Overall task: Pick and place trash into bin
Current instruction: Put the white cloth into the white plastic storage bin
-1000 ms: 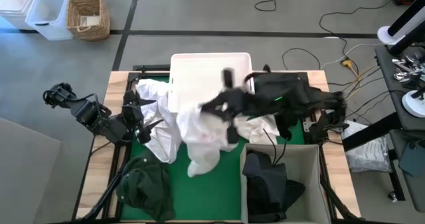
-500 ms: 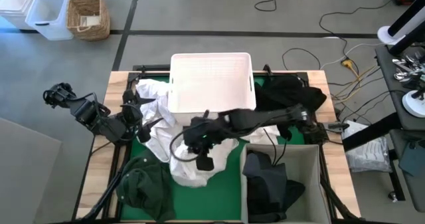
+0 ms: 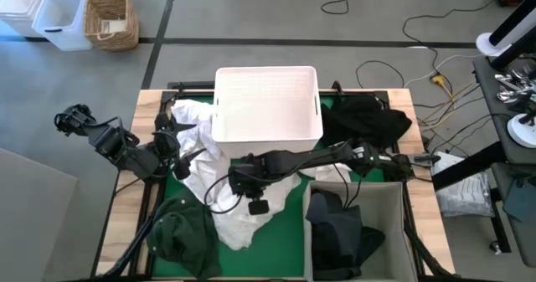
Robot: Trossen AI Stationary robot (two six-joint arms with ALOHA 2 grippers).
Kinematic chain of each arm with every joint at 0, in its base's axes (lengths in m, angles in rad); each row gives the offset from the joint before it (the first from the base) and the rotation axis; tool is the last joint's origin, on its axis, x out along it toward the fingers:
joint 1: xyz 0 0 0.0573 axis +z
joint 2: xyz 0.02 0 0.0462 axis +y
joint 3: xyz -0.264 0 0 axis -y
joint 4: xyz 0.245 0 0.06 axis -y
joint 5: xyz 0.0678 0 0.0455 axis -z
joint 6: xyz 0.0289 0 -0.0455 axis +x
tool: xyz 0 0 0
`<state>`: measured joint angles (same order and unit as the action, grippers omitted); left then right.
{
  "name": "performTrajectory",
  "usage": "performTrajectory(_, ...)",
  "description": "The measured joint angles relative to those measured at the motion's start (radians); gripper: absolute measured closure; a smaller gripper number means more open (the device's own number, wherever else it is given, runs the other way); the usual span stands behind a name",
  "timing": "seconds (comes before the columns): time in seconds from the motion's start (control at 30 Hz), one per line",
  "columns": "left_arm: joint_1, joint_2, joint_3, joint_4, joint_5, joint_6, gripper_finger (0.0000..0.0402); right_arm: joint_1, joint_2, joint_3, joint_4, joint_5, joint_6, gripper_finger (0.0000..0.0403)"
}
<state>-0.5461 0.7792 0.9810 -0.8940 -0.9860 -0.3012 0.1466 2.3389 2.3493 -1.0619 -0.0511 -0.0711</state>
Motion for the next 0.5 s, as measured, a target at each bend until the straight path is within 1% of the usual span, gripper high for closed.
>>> performTrajectory(0.1, 0.0, 0.0, 0.0, 0.0, 0.0, 0.0, 0.0063, -0.006, -0.018, 0.0, 0.002, 0.001, 0.006, 0.0339)
performTrajectory(0.17, 0.0, 0.0, 0.0, 0.0, 0.0, 0.0, 0.0063, -0.008, -0.037, 0.0, 0.004, 0.002, 0.007, 0.0309)
performTrajectory(0.37, 0.0, 0.0, 0.0, 0.0, 0.0, 0.0, 0.0063, -0.005, -0.094, 0.002, 0.004, 0.075, -0.012, 0.0198)
performTrajectory(0.5, 0.0, 0.0, 0.0, 0.0, 0.0, 0.0, 0.0063, -0.005, -0.105, 0.002, 0.004, 0.089, -0.008, 0.0128)
